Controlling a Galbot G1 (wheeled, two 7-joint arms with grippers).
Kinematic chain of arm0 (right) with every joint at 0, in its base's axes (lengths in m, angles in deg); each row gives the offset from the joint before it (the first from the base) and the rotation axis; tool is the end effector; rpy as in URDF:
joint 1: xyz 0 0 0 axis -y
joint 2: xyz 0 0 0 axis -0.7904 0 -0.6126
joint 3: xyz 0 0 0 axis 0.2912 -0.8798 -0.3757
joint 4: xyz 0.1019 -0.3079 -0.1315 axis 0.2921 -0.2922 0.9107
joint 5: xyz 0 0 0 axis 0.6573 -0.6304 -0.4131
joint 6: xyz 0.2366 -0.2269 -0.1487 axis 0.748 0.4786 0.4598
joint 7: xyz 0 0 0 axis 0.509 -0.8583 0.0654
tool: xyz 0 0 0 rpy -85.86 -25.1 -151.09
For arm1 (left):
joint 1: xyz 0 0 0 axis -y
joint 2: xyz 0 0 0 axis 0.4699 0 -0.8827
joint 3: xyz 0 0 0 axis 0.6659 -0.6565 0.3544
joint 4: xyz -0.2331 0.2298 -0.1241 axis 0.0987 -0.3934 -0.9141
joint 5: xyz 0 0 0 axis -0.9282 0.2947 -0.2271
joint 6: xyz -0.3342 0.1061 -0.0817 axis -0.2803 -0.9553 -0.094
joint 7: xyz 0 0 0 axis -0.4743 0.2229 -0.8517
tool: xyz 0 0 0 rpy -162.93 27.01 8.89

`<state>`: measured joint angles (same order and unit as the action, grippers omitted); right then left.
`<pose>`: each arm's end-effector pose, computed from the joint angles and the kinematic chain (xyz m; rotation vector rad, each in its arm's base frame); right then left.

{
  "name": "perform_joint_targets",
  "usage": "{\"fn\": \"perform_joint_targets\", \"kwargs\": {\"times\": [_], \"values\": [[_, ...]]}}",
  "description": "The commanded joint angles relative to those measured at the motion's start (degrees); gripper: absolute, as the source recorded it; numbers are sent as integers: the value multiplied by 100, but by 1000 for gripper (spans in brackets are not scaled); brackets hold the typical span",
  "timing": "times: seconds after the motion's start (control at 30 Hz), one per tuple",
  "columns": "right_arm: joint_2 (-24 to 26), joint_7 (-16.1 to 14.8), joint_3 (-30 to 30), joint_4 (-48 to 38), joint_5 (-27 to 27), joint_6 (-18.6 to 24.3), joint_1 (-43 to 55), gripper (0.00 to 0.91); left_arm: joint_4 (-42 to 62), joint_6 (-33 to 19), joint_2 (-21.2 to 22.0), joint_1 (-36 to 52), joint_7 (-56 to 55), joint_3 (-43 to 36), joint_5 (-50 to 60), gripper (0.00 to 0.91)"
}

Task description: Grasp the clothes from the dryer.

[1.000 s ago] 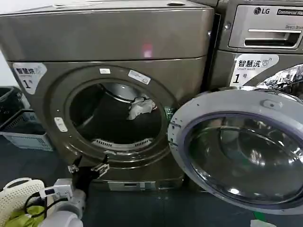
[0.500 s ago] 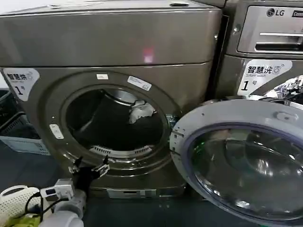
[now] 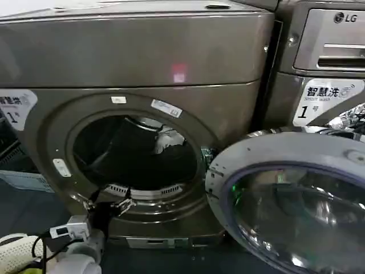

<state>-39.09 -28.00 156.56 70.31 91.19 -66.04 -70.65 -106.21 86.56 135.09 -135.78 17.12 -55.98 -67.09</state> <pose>-0.1598 -0.4398 -0.0822 2.0911 1.8615 -0.3788 0.2187 0.0189 -0.1782 0.0708 -2.8480 -0.0570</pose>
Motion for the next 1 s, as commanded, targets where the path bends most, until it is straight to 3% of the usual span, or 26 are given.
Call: {"fn": "perform_joint_targets", "kwargs": {"times": [0.03,1.0], "values": [[-5,-3,-1,-2,0,4,3,907,11,281,3,-6,-1,-6,18,907],[8,-29,0,-72,-55,54,-24,907,78,281,50,-12,17,-34,53,907]]}}
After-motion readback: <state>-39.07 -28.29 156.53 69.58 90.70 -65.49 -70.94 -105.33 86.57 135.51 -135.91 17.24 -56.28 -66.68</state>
